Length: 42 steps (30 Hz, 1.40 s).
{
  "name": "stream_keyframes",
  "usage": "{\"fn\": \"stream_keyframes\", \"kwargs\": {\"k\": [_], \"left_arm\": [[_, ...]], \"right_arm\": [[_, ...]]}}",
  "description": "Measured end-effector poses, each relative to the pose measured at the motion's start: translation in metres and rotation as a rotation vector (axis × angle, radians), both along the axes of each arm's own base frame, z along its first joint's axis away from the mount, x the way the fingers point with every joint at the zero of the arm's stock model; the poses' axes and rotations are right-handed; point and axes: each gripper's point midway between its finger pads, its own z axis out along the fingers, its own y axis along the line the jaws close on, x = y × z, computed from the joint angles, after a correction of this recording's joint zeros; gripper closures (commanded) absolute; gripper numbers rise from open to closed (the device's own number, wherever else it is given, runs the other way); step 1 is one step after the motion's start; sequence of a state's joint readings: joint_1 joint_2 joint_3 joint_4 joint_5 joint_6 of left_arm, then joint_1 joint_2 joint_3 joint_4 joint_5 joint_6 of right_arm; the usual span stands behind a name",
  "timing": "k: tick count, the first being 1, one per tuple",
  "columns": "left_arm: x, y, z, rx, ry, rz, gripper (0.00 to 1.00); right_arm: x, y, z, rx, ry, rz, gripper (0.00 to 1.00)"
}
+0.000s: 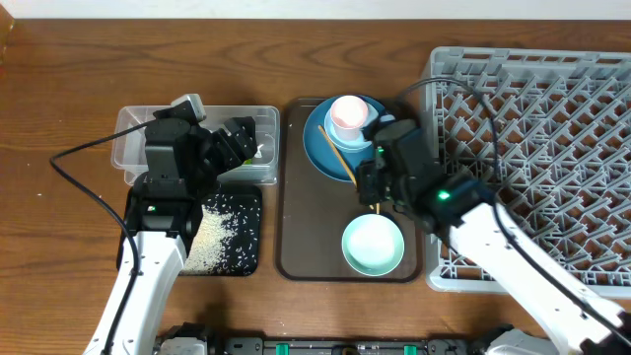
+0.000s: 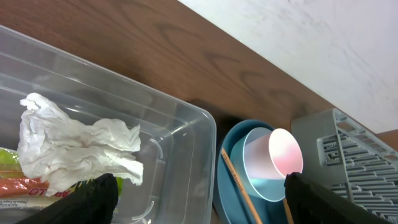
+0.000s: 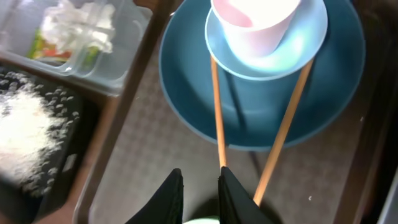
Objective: Sort waste into correct bins and load items into the dishwasher rack
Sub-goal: 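Grasp one wooden chopstick with the right gripper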
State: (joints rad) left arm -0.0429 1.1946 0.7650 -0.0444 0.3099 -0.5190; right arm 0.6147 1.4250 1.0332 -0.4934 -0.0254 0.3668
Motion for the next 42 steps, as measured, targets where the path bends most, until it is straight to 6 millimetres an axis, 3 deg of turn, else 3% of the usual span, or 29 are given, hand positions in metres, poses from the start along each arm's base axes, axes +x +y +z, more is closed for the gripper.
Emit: {"fn": "stream_keyframes", "kwargs": {"k": [9,13,24,29,42], "left_arm": [[0.0,0.0,0.0,0.0,0.0,0.0,0.11],[0.0,0.0,0.0,0.0,0.0,0.0,0.11],[0.0,0.0,0.0,0.0,0.001,0.0,0.11],[0.0,0.0,0.0,0.001,0.0,0.002,0.11],[0.0,0.0,0.0,0.001,0.0,0.002,0.11]], "right_arm": [[0.005,0.003,-0.052,-0.165,0.037,0.038,0.81],[0.005,0.002,-0.064,-0.201,0.051,0.051,0.81],[-0.012,0.005,-0.072,-0.221,0.105,0.103,0.79],[-0.021,0.003,-0.076,-0.248,0.134,0.126,0.72],[-0.009,-0.002,-0.072,-0.284,0.072,0.095,0.67]]}}
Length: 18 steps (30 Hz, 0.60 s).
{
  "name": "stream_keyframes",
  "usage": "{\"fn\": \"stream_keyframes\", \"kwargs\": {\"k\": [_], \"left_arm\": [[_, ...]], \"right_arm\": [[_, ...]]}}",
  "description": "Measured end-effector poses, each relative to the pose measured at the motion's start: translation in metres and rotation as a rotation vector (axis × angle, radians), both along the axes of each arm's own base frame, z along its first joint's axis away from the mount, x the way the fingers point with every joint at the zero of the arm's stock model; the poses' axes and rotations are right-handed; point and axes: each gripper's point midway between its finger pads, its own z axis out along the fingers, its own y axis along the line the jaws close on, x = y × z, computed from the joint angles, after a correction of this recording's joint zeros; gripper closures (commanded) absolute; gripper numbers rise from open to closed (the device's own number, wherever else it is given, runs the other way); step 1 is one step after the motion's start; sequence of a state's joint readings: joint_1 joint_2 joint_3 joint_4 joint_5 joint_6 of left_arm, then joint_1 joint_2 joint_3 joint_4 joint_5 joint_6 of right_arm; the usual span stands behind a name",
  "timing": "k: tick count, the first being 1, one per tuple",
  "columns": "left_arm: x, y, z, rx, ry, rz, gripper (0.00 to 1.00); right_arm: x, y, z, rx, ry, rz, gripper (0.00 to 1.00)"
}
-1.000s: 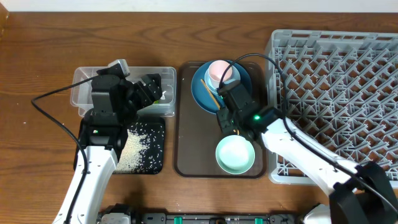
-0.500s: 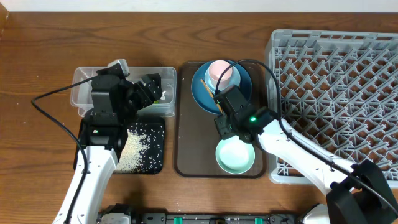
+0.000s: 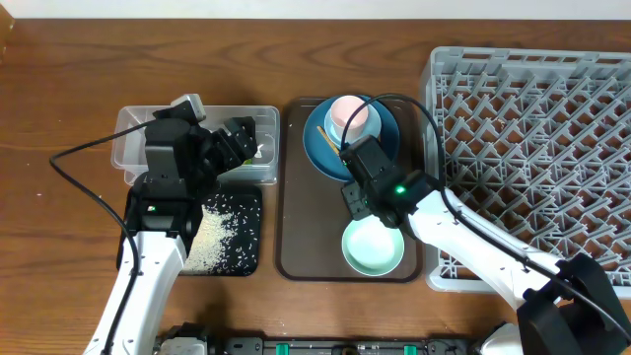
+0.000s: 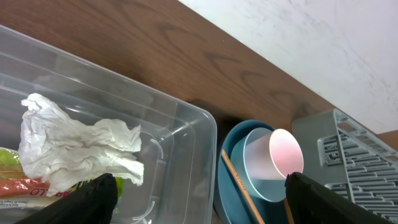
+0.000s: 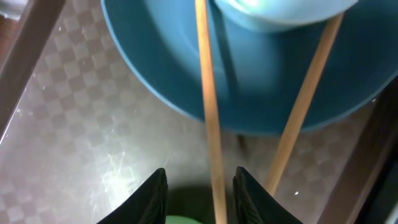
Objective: Sort waste into correct bins and load items into the dishwasher rack
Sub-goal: 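Grasp one wooden chopstick with the right gripper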
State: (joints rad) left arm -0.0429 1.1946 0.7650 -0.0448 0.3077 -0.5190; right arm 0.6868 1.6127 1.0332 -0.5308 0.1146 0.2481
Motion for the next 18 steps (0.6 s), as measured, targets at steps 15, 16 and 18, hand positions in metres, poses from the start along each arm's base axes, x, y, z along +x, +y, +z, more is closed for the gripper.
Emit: {"fn": "stream_keyframes", "kwargs": {"k": [15,16,18], "left_arm": [[0.0,0.0,0.0,0.0,0.0,0.0,0.11],[0.0,0.0,0.0,0.0,0.0,0.0,0.11],[0.0,0.0,0.0,0.0,0.0,0.0,0.11]], "right_arm": [[-0.011,-0.009,-0.006,-0.044,0.048,0.008,0.73],[-0.012,-0.007,-0.007,-0.036,0.054,0.012,0.74],[-0.014,-0.005,-0.007,-0.025,0.067,0.02,0.73]]}}
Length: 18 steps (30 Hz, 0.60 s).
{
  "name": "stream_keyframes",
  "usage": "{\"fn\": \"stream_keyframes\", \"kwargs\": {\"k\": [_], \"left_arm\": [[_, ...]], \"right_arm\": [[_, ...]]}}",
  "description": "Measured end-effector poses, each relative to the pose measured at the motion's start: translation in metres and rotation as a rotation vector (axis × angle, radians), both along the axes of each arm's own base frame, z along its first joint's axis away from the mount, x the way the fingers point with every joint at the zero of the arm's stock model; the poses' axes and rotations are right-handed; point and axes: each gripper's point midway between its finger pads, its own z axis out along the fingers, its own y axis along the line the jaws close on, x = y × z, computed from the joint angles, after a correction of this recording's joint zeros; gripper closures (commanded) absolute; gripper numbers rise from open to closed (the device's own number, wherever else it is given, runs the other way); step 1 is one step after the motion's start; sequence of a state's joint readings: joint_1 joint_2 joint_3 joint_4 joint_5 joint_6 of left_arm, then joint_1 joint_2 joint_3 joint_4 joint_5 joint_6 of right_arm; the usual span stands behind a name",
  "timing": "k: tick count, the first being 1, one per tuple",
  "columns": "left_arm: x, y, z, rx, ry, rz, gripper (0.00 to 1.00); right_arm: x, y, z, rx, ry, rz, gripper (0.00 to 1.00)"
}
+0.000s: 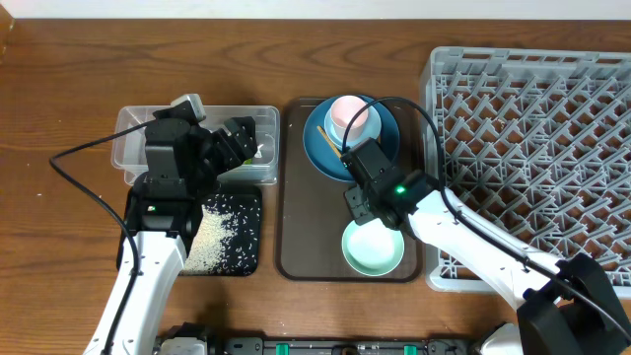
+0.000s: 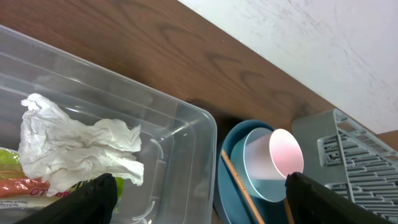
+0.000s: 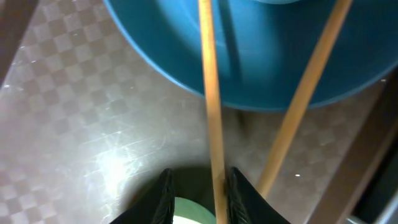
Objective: Sort waste into correct bins and load items into the dishwasher rack
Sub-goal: 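Grasp one wooden chopstick with the right gripper, then carry the chopstick right and set it into the gray rack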
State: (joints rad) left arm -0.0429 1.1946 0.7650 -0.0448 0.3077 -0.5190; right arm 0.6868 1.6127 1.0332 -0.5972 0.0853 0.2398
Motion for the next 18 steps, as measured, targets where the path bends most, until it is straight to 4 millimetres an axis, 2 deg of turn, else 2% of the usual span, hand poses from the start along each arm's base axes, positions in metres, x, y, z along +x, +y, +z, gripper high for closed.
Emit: {"fn": "stream_keyframes", "kwargs": {"k": [7,18], "left_arm": [[0.0,0.0,0.0,0.0,0.0,0.0,0.11],[0.0,0.0,0.0,0.0,0.0,0.0,0.11]], "right_arm": [[-0.01,-0.002,-0.004,-0.005,0.049,0.013,0.73],[-0.017,0.009,-0.004,0.053,0.087,0.041,0.71]]}}
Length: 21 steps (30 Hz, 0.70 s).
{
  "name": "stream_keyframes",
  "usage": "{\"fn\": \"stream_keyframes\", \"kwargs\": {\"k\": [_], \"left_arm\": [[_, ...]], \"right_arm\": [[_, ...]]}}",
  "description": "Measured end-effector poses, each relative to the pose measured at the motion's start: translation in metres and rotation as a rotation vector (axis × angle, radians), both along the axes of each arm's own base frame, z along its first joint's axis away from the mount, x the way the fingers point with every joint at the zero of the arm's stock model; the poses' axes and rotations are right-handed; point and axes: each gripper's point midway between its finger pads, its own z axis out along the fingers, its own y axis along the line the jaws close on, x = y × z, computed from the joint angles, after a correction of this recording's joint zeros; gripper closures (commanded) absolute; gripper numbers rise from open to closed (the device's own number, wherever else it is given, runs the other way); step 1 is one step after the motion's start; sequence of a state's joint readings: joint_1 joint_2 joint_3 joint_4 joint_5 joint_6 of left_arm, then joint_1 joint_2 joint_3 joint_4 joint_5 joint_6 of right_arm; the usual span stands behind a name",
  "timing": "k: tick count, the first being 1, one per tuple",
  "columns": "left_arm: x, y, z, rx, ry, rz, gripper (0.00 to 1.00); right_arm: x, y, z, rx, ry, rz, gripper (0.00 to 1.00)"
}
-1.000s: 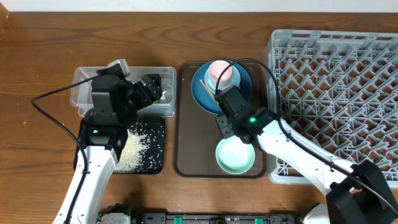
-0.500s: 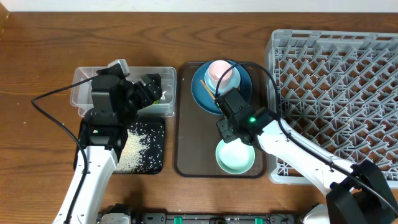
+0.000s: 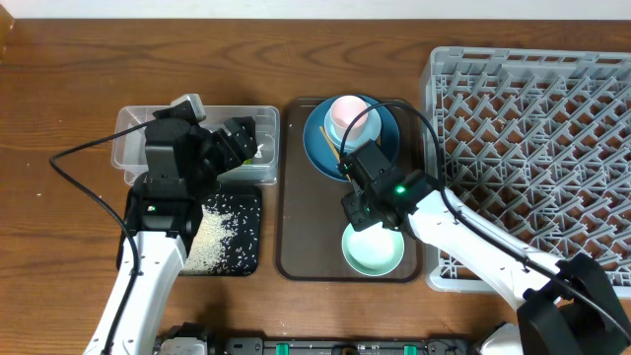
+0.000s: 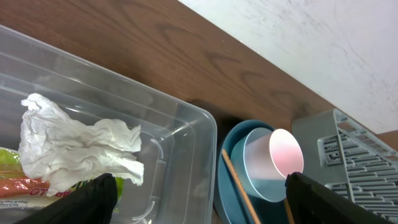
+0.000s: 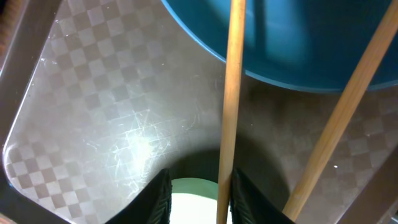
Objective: Sort waste into correct bins and load items into the dishwasher rack
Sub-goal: 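Carry the chopstick right and set it into the gray rack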
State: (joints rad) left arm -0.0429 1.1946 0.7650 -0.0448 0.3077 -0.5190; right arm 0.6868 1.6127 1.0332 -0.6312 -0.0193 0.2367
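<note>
On the brown tray (image 3: pixel 301 227) a blue plate (image 3: pixel 320 146) carries a smaller light-blue dish and a pink cup (image 3: pixel 347 116). Two wooden chopsticks lean on the plate's near rim. My right gripper (image 5: pixel 199 177) is open low over the tray. The left chopstick (image 5: pixel 231 93) runs between its fingers, close against the right finger. The other chopstick (image 5: pixel 348 106) lies outside to the right. A mint-green bowl (image 3: pixel 373 247) sits just under the fingers. My left gripper (image 4: pixel 199 186) hangs wide open over the clear waste bin (image 4: pixel 155 106), holding nothing.
The grey dishwasher rack (image 3: pixel 532 138) fills the right side. A crumpled tissue (image 4: pixel 74 146) and wrappers lie in the clear bin. A black tray of rice (image 3: pixel 222 232) sits in front of that bin. Brown table lies beyond.
My right gripper has shifted slightly back from the plate toward the green bowl, the left chopstick still between its open fingers. The left arm has not moved.
At first my right gripper was higher, over the tray in front of the plate, jaws nearly together. Then it was low at the plate's rim with jaws wider and the left chopstick between them. It has stayed there with small shifts. The left arm held still.
</note>
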Motion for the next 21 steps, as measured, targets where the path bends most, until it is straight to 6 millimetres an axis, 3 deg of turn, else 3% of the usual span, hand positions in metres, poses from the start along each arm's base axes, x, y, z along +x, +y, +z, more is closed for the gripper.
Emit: {"fn": "stream_keyframes", "kwargs": {"k": [7,21], "left_arm": [[0.0,0.0,0.0,0.0,0.0,0.0,0.11],[0.0,0.0,0.0001,0.0,0.0,0.0,0.11]], "right_arm": [[-0.0001,0.0,0.0,-0.002,-0.001,0.006,0.87],[-0.0022,-0.0018,-0.001,-0.009,0.008,0.006,0.99]]}}
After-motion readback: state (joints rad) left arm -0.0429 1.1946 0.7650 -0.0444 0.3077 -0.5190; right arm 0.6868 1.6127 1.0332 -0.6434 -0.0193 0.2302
